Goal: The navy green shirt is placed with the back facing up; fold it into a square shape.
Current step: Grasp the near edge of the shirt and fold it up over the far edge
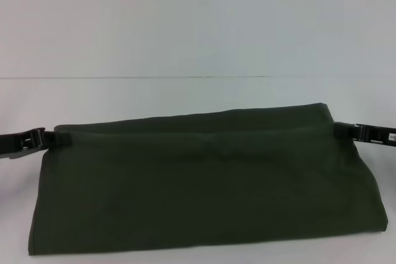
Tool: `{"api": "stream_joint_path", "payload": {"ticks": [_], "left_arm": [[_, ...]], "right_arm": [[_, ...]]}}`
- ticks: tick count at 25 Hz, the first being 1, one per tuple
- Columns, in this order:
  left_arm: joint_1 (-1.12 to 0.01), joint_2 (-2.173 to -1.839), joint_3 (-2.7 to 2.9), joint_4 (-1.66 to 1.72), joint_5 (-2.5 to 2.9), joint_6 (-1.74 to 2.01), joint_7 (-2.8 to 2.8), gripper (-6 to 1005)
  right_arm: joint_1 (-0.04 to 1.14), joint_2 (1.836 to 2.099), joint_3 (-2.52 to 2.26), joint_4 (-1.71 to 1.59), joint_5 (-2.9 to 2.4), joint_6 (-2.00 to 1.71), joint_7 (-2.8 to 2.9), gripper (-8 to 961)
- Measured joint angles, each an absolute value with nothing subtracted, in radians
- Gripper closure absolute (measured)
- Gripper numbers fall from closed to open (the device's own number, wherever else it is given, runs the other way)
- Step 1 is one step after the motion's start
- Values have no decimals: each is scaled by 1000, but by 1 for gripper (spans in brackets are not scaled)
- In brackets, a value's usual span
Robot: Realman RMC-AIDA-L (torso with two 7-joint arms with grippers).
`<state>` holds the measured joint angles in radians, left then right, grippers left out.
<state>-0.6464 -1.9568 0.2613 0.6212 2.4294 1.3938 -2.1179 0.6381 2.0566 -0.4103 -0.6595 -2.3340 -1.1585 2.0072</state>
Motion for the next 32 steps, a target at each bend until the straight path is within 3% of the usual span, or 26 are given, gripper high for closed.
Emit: {"api": "stream_joint_path", "payload": {"ticks": [6, 32], "left_arm": [[-648, -1985, 263, 626, 2376, 1309, -2086, 956], [-694, -2094, 392, 636, 2296, 948, -2014, 955]], "right_arm": [[665, 2083, -432, -660, -2294, -1083, 1990, 906], [723, 2090, -581, -561, -2113, -757, 1983, 904]]}}
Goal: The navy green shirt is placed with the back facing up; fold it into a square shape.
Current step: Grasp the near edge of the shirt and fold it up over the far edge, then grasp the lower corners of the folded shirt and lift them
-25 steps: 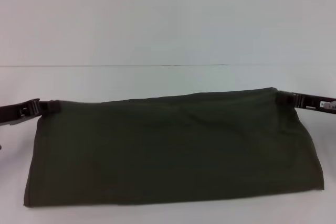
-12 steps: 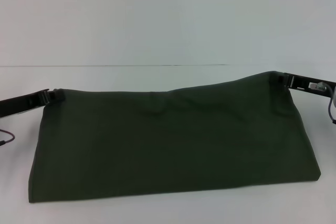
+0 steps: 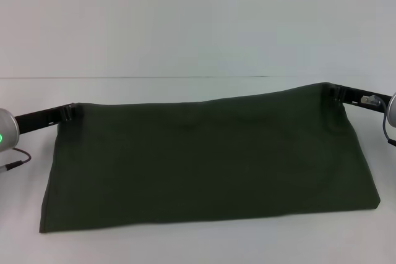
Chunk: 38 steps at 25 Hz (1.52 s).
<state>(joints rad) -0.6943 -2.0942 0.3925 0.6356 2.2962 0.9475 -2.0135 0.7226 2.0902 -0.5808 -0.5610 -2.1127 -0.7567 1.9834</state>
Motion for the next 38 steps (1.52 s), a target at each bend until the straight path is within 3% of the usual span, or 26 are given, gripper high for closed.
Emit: {"api": "stream_joint_path", "payload": {"ticks": [12, 14, 20, 25, 27, 30, 33, 36, 38], "left_arm": [[-691, -2158, 394, 635, 2191, 859, -1888, 955], [-682, -2162, 393, 623, 2138, 839, -1878, 955], [-668, -2155, 384, 593, 2066, 813, -1886, 760], [-648, -2155, 384, 596, 2032, 795, -1880, 718], [-641, -2154, 384, 597, 2022, 795, -1882, 668], [-629, -2143, 385, 596, 2019, 822, -1894, 593], [-610, -2118, 390, 593, 2019, 915, -1920, 538], [-587, -2075, 396, 590, 2031, 1074, -1962, 483], [-575, -2041, 414, 588, 2047, 1181, -2011, 446]], "right_arm": [[727, 2091, -583, -490, -1970, -691, 1874, 903], [729, 2092, -583, -481, -1958, -676, 1869, 731], [726, 2093, -579, -466, -1938, -666, 1858, 619], [699, 2089, -577, -467, -1889, -665, 1850, 526], [689, 2086, -574, -471, -1884, -665, 1851, 427], [667, 2081, -568, -477, -1853, -681, 1854, 278], [631, 2077, -567, -497, -1793, -760, 1812, 190], [599, 2071, -574, -528, -1756, -929, 1698, 101], [589, 2066, -588, -550, -1760, -1050, 1631, 107]]}}
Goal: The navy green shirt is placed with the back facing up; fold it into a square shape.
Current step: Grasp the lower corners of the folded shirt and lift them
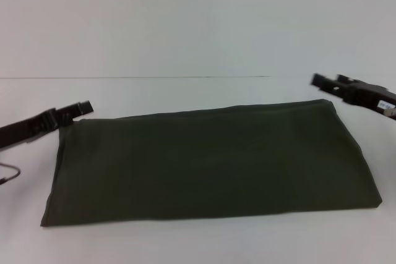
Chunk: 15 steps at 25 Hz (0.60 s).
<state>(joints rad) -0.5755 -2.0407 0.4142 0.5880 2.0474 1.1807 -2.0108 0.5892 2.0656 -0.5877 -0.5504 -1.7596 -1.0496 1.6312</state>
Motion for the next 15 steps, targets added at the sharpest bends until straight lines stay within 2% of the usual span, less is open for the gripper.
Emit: {"api": "stream_joint_path", "payload": {"ticks": [3, 5, 6, 11, 15], "left_arm": [[-556, -1982, 460, 579, 2059, 1333, -2084, 391], [-544, -1953, 471, 574, 2060, 1422, -2106, 296], [-539, -1946, 471, 574, 2062, 1448, -2110, 248], [-528, -1922, 472, 572, 2088, 1542, -2142, 250], [-530, -1920, 472, 577, 2158, 1553, -2183, 252]], "right_arm": [[585, 2057, -645, -592, -1804, -1205, 1538, 116], [589, 2059, -704, -617, -1841, -1251, 1494, 116], [590, 2064, -736, -628, -1856, -1258, 1480, 115], [593, 2088, -891, -680, -1906, -1250, 1442, 115], [587, 2087, -927, -684, -1909, -1232, 1475, 115]]}}
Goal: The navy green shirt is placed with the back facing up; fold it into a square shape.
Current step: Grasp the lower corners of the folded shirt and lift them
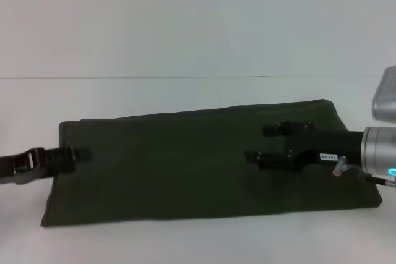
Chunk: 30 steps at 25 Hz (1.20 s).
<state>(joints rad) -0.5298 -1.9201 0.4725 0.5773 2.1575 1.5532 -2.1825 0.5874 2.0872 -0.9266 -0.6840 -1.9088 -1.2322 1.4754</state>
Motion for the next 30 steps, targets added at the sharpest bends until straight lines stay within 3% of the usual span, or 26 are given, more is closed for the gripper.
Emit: {"api": "stream_joint_path", "payload": {"ticks": [3, 8, 12, 15, 30], "left_arm": [[-533, -1912, 473, 595, 2221, 1546, -2238, 254], [-526, -1904, 472, 670, 2344, 1549, -2283, 256], [-529, -1890, 472, 683, 2429, 1544, -2275, 258], [-533, -1888, 473, 678, 2454, 1520, -2275, 259], [-563, -1906, 524, 615, 2479, 1407, -2276, 266]], "right_arm": [[570, 2065, -906, -686, -1909, -1219, 1629, 116], [520, 1983, -895, -682, -1922, -1263, 1951, 116], [484, 1947, -892, -680, -1958, -1313, 2086, 116], [469, 1943, -881, -680, -1981, -1321, 2117, 116], [489, 1970, -876, -683, -2089, -1290, 2114, 115]]}}
